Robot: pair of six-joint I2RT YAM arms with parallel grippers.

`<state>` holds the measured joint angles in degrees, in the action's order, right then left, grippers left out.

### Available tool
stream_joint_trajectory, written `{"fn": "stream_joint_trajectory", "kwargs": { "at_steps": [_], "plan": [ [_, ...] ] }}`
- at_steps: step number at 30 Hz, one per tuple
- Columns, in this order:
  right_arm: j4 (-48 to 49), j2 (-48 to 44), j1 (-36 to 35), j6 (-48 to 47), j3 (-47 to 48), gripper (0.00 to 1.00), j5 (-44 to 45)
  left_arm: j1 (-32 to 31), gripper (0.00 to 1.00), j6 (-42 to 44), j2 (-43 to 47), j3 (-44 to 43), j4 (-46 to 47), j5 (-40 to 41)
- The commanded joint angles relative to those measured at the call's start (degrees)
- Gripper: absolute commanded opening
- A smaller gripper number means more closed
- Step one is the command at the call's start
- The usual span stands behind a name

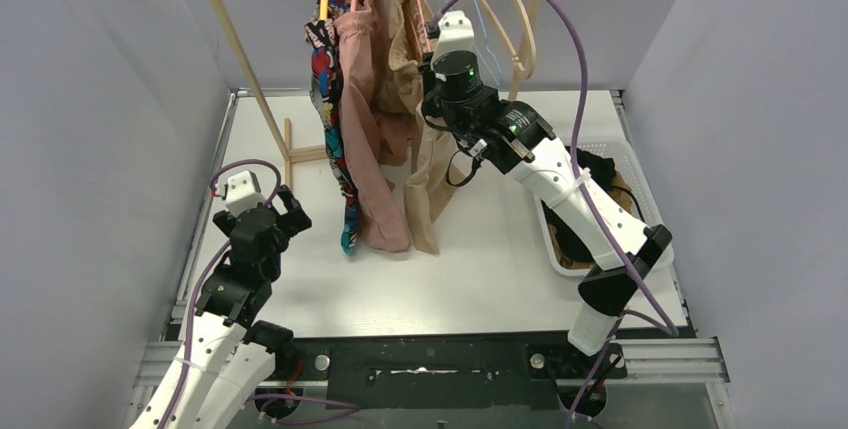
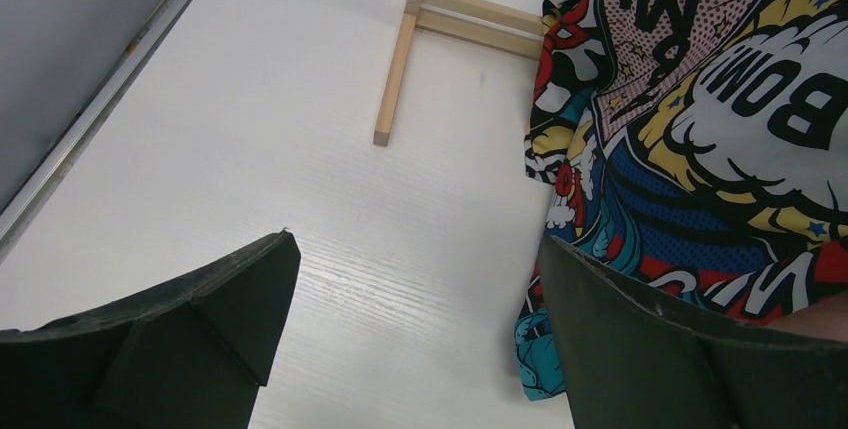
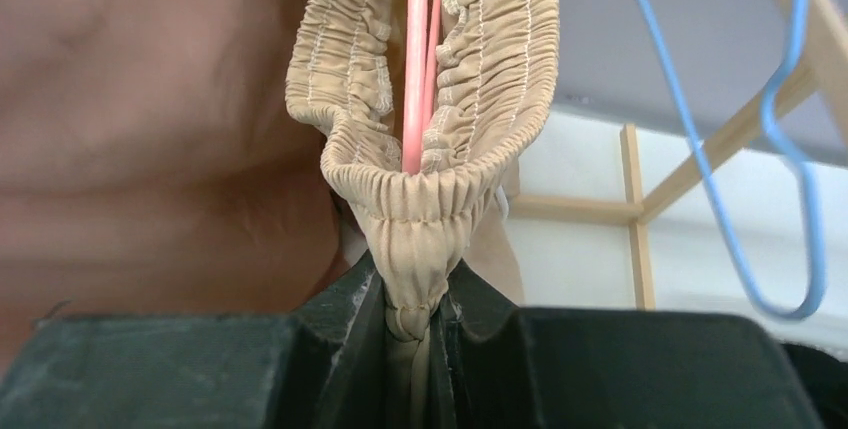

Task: Remove the shorts from the hanger
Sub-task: Pick up the hanger from the clothes rod.

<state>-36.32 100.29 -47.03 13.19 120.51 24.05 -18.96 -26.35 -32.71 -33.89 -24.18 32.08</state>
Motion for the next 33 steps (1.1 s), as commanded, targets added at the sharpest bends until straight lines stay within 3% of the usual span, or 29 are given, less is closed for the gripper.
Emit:
{"fn": "stream_joint_trajectory", "kwargs": {
  "at_steps": [1, 7, 13, 17, 22, 28, 33],
  "plan": [
    [1.97, -7.79, -1.20, 1.27, -7.87, 0.00, -3.05, -0.02, 0.91, 0.25, 0.18, -2.15, 1.40, -0.08],
    [0.58, -15.19, -0.67, -1.04, -14.81, 0.00, -5.10, -0.03, 0.91, 0.29, -0.11, -2.14, 1.76, -0.71],
    [0.92, -25.44, -0.90, -0.69, -25.10, 0.00, -13.72, -0.07, 0.91, 0.33, -0.08, -2.15, 1.68, -0.44],
    [3.55, -34.30, -0.86, -0.08, -36.63, 0.00, -12.68, -0.11, 0.91, 0.31, -0.15, -2.07, 1.78, -0.49],
    [3.56, -41.44, -0.85, -1.29, -42.66, 0.00, -13.18, -0.20, 0.91, 0.51, -0.93, -2.13, 2.14, -1.40],
    [-2.91, -46.58, -1.05, -2.88, -50.86, 0.00, -24.46, -0.44, 0.91, 0.35, -0.58, -2.24, 2.06, -2.27],
    [3.99, -57.58, -1.21, -2.73, -60.40, 0.00, -35.17, -0.90, 0.90, 1.05, -0.27, -1.50, 4.66, -5.15]
  ]
}}
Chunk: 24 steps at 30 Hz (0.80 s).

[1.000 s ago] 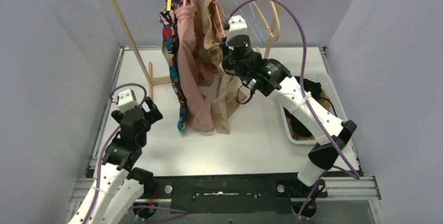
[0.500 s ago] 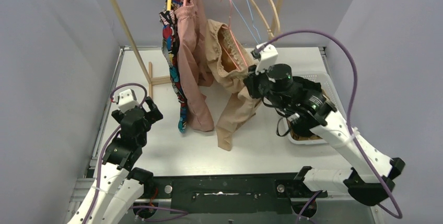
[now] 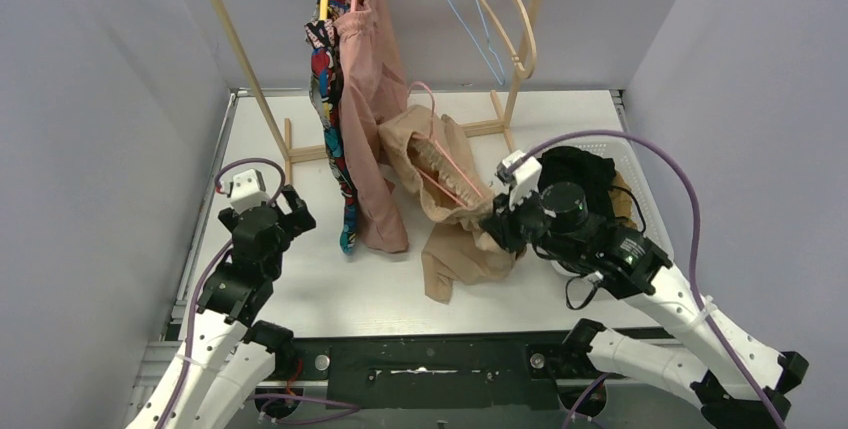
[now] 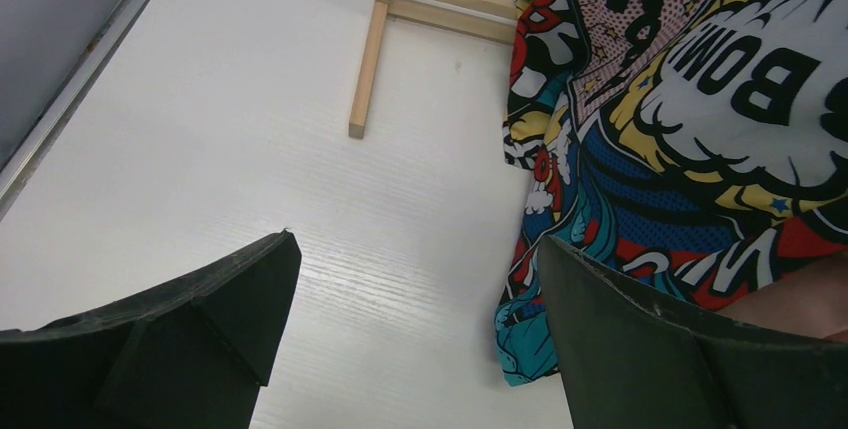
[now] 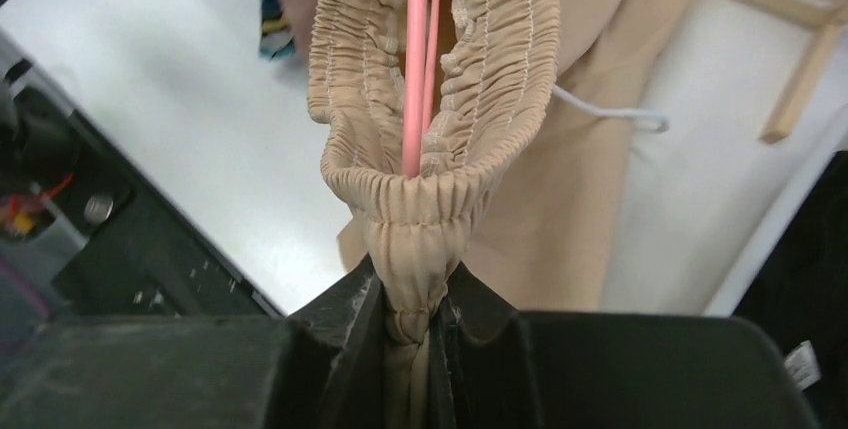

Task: Remove the shorts from the hanger
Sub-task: Pick up the hanger from the clothes rod.

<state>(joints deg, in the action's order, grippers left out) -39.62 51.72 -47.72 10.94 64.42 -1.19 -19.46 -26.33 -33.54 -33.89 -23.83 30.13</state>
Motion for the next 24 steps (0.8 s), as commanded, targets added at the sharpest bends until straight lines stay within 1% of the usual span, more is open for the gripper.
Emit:
{"fn": "stream_joint_trajectory", "kwargs": {
  "at_steps": [1, 3, 6, 10, 14, 16, 19, 24],
  "plan": [
    [8.02, -10.90, -0.51, 0.27, -5.34, 0.00, -9.84, -0.40, 0.90, 1.30, 0.48, -1.46, 4.64, -3.81],
    [6.24, -13.41, -0.43, 1.51, -4.57, 0.00, -10.11, -0.46, 0.90, 1.64, 0.09, -1.31, 5.12, -4.65],
    [0.82, -14.40, -0.43, 2.09, -0.05, 0.00, -12.10, -0.49, 0.89, 2.12, -0.57, -1.25, 5.79, -5.74],
    [-7.58, -13.73, -0.55, 0.71, 7.61, 0.00, -19.49, -0.49, 0.89, 2.51, -0.94, -1.34, 5.97, -7.14],
    [-14.02, -11.84, -0.44, 0.00, 12.77, 0.00, -17.27, -0.49, 0.88, 2.67, -0.51, -1.34, 5.89, -6.31],
    [-14.98, -10.70, -0.44, -1.30, 13.58, 0.00, -17.96, -0.49, 0.87, 2.72, -0.22, -1.28, 5.87, -5.70],
    [-13.86, -8.74, -0.52, -3.99, 13.01, 0.00, -21.08, -0.49, 0.87, 2.73, -0.13, -1.75, 5.34, -5.07],
    [-11.47, -2.50, -0.50, -9.96, 10.06, 0.00, -24.82, -0.49, 0.87, 2.06, 2.18, -2.19, 3.94, -2.03]
  ]
}}
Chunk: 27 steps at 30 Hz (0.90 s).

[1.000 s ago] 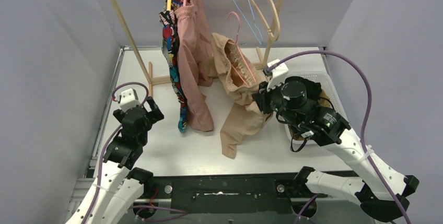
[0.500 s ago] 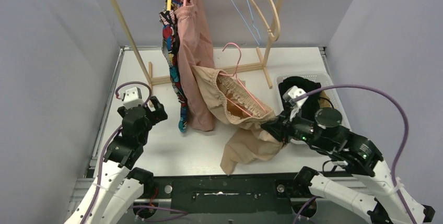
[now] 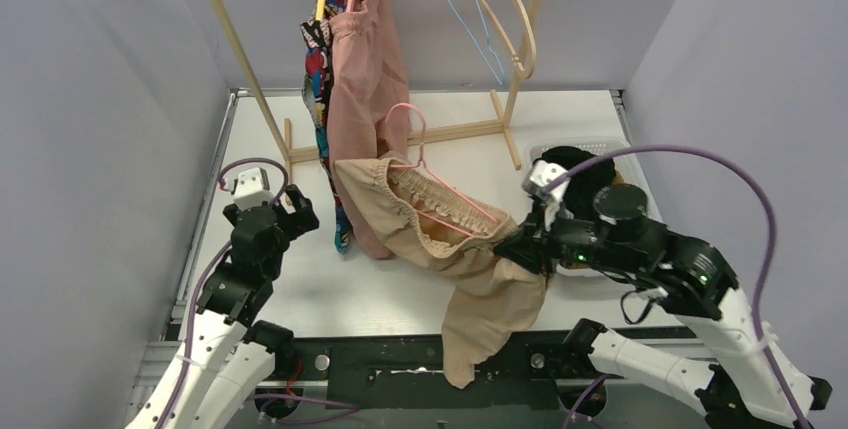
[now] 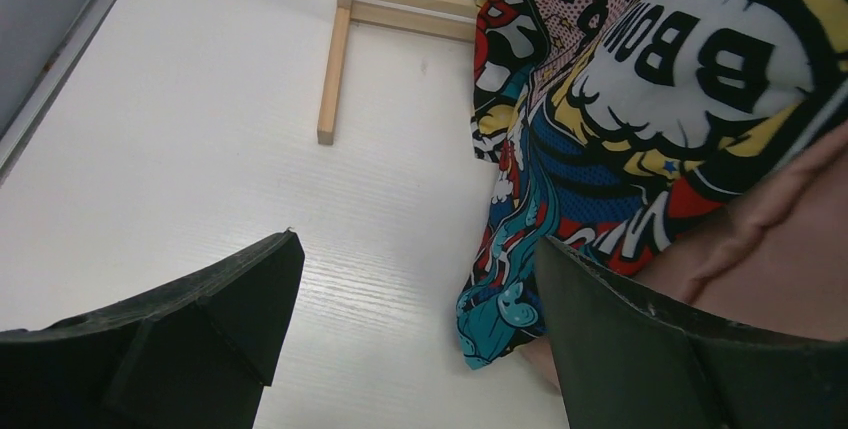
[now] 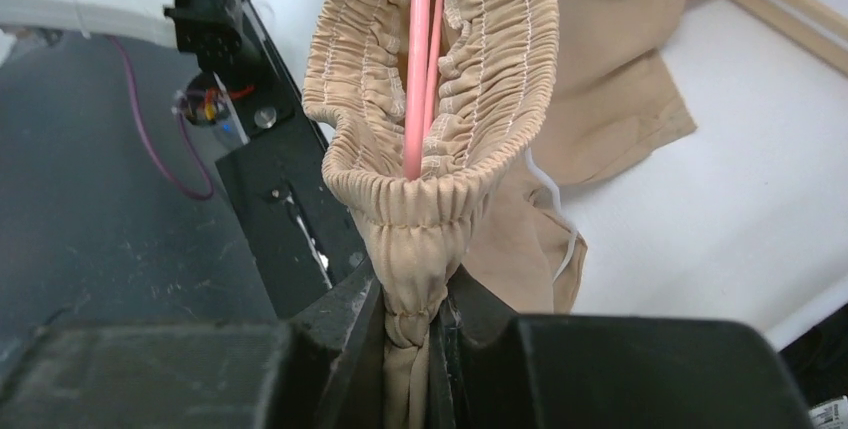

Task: Remove the shorts from the hanger
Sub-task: Pick up the hanger from the clothes rod.

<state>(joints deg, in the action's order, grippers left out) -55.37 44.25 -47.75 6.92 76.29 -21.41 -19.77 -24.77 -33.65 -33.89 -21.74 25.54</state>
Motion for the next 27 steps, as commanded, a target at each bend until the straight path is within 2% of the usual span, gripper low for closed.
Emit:
{"fn": "stream_joint_trajectory", "kwargs": {
  "at_steps": [1, 9, 13, 17, 27],
  "plan": [
    [5.47, 6.10, -0.44, -6.78, -3.05, 0.00, -4.60, -0.19, 0.87, 0.35, 3.07, -2.23, 1.64, 3.33],
    [7.22, 18.19, -0.43, -10.37, -5.89, 0.00, -1.76, -0.27, 0.86, -0.60, 8.67, -1.58, 1.16, 7.78],
    [7.23, 20.73, -0.51, -11.80, -5.32, 0.00, -0.32, -0.27, 0.86, -0.63, 9.39, -1.30, 1.17, 8.04],
    [6.23, 19.60, -0.50, -15.49, -2.12, 0.00, 0.39, -0.35, 0.86, -0.66, 9.22, -1.30, 1.16, 7.95],
    [3.98, 12.25, -0.51, -28.75, 12.53, 0.00, -10.14, -0.29, 0.86, -0.95, 10.12, -1.30, 0.90, 9.27]
  ]
}}
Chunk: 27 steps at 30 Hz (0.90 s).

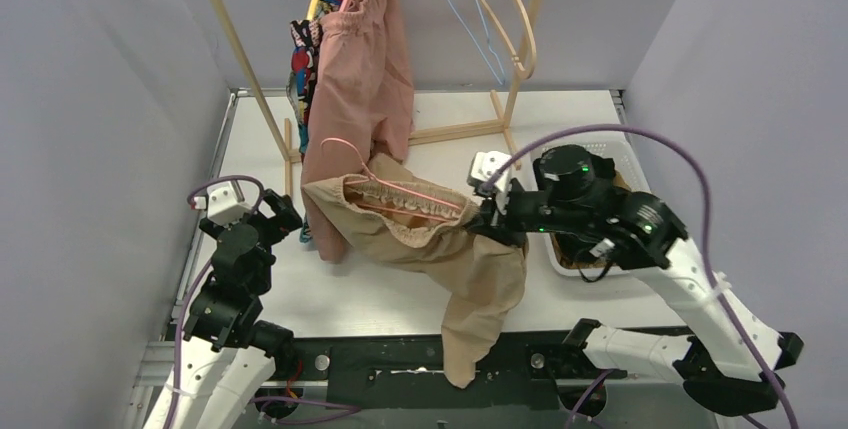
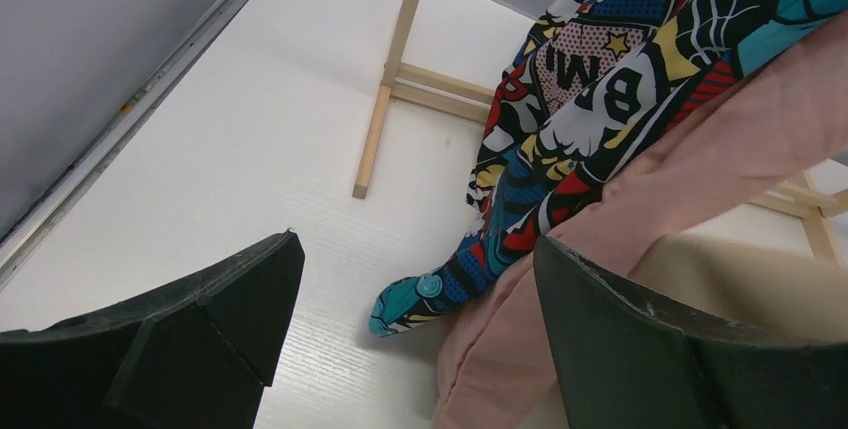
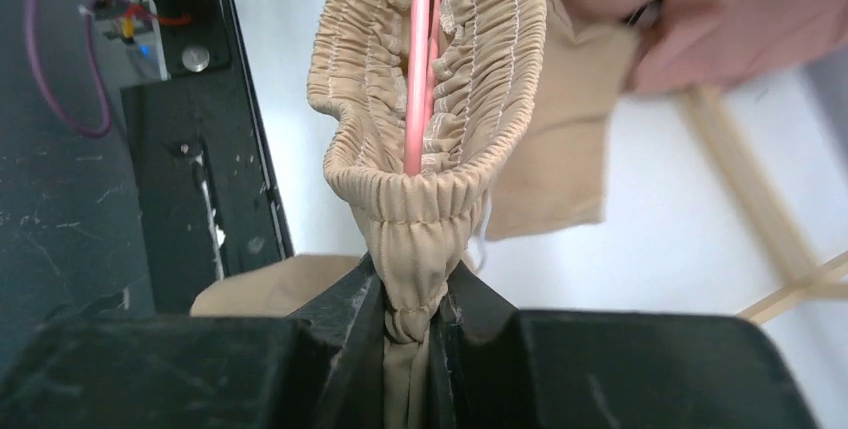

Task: Remove the shorts from the hanger
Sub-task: Pick up the hanger from the clothes rod.

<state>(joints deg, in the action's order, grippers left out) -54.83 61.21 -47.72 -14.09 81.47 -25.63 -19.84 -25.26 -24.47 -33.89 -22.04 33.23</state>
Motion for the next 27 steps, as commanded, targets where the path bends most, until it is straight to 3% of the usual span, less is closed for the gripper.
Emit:
{"fn": "stream_joint_trajectory", "kwargs": {
  "at_steps": [1, 7, 13, 17, 22, 27],
  "plan": [
    [2.96, -5.02, -0.53, -9.29, 8.82, 0.00, -6.19, -0.21, 0.86, -0.49, 1.06, -1.27, 1.14, 1.69],
    [0.51, -4.48, -0.52, -15.87, 10.08, 0.00, -4.42, -0.21, 0.86, -0.61, 1.76, -1.34, 1.03, 2.43],
    [2.95, -2.35, 0.31, -16.15, -4.06, 0.00, -1.07, -0.20, 0.86, -0.88, 3.11, -1.22, 0.84, 2.93],
    [5.89, 1.61, 0.72, -14.07, -12.56, 0.00, 1.96, -0.29, 0.86, -1.02, 3.63, -1.19, 0.77, 2.88],
    [10.37, 5.99, 0.79, -8.39, -16.16, 0.00, -2.60, -0.37, 0.86, -0.78, 3.47, -1.11, 0.83, 0.54],
    [17.27, 7.45, 0.70, -0.53, -19.82, 0.00, -1.30, -0.62, 0.83, 0.21, 2.98, -0.75, 1.93, -2.67]
  ]
}}
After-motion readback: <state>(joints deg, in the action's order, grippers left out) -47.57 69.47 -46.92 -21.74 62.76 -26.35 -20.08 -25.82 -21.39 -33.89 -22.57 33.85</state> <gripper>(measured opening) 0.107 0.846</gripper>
